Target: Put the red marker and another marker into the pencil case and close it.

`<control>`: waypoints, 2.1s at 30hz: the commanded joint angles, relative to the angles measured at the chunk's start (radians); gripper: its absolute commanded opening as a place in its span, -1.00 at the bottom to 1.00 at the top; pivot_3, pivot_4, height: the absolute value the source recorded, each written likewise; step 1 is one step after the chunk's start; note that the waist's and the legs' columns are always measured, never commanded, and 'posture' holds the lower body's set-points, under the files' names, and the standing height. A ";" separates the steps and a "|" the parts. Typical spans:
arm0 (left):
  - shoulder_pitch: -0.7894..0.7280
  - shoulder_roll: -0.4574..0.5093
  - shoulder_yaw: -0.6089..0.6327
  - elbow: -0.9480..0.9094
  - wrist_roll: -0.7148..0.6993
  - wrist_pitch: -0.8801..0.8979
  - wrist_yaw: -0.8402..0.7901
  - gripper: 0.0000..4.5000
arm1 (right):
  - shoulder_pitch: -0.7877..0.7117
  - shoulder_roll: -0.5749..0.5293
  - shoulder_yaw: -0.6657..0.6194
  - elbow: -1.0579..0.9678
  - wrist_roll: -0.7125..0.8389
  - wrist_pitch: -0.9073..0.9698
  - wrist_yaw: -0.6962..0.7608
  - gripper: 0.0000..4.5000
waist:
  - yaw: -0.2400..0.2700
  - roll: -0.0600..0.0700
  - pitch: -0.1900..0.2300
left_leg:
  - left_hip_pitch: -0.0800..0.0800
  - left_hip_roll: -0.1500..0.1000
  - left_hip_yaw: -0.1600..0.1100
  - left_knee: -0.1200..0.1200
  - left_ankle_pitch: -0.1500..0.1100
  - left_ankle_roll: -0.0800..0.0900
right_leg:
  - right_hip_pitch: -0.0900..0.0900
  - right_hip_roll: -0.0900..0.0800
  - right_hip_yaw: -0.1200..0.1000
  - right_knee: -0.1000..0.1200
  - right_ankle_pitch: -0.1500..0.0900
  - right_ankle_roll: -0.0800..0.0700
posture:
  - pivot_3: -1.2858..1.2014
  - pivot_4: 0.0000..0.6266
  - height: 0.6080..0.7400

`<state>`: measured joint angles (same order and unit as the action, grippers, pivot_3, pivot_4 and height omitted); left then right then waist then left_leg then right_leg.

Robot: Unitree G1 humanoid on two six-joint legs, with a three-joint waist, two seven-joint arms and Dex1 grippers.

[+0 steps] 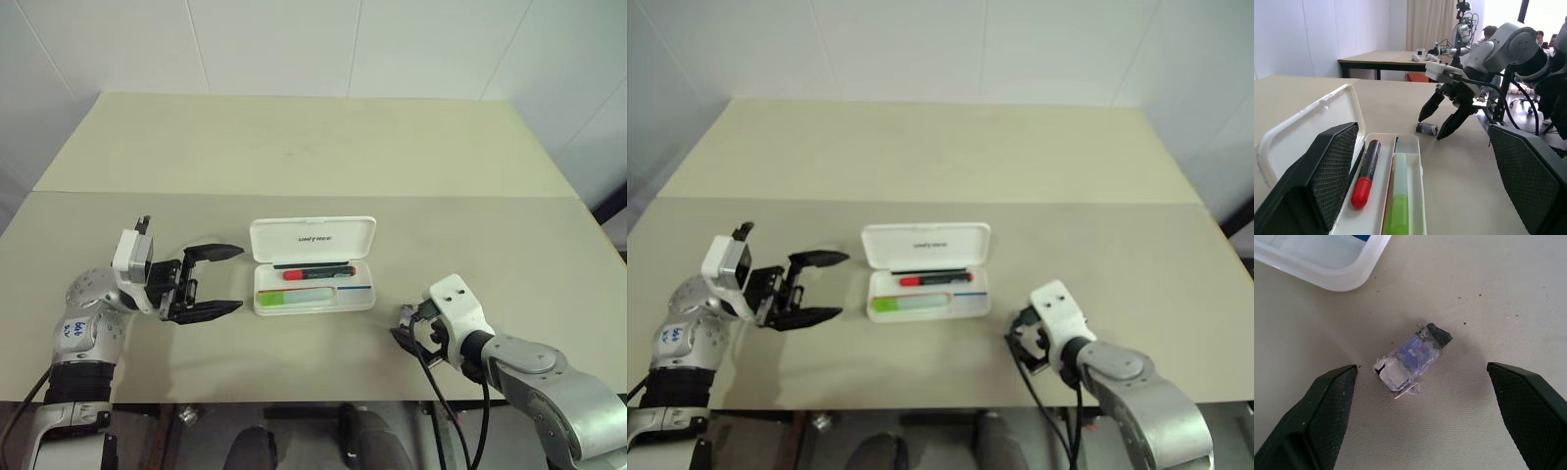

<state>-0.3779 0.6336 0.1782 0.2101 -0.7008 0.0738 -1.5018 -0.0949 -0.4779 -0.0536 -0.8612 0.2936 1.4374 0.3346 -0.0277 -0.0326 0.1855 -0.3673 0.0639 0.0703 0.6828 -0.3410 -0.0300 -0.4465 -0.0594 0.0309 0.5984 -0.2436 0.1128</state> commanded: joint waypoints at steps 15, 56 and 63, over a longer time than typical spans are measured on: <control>0.023 0.004 0.019 -0.051 -0.016 -0.012 -0.048 1.00 | -0.118 0.166 -0.049 0.088 -0.038 0.151 -0.148 0.99 | -0.004 -0.002 -0.001 | 0.000 0.000 0.000 0.000 0.004 0.004 | 0.002 0.000 0.000 -0.006 0.006 -0.011 | 0.03 -0.52 1.00; 0.022 0.004 0.023 -0.053 -0.017 -0.010 -0.048 1.00 | -0.363 -0.274 0.130 0.106 0.161 -0.104 0.104 -0.83 | 0.000 -0.005 -0.004 | -0.003 0.000 -0.002 -0.004 0.003 0.005 | 0.000 0.000 -0.001 -0.011 0.002 -0.018 | 0.03 -0.52 1.00; 0.047 -0.001 0.017 -0.089 -0.022 -0.004 -0.046 1.00 | -0.469 -0.352 0.317 0.218 0.106 -0.356 0.283 -0.83 | -0.002 -0.003 -0.003 | -0.003 0.000 0.000 -0.004 0.003 0.005 | 0.000 0.000 -0.001 -0.011 0.002 -0.018 | 0.03 -0.52 1.00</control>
<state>-0.3400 0.6328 0.1857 0.1599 -0.7021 0.0717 -1.5011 -0.5473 -0.8106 0.2392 -0.6471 0.4201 1.1363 0.5780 -0.0299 -0.0357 0.1829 -0.3699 0.0639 0.0699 0.6788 -0.3378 -0.0245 -0.4466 -0.0593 0.0299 0.5876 -0.2414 0.0949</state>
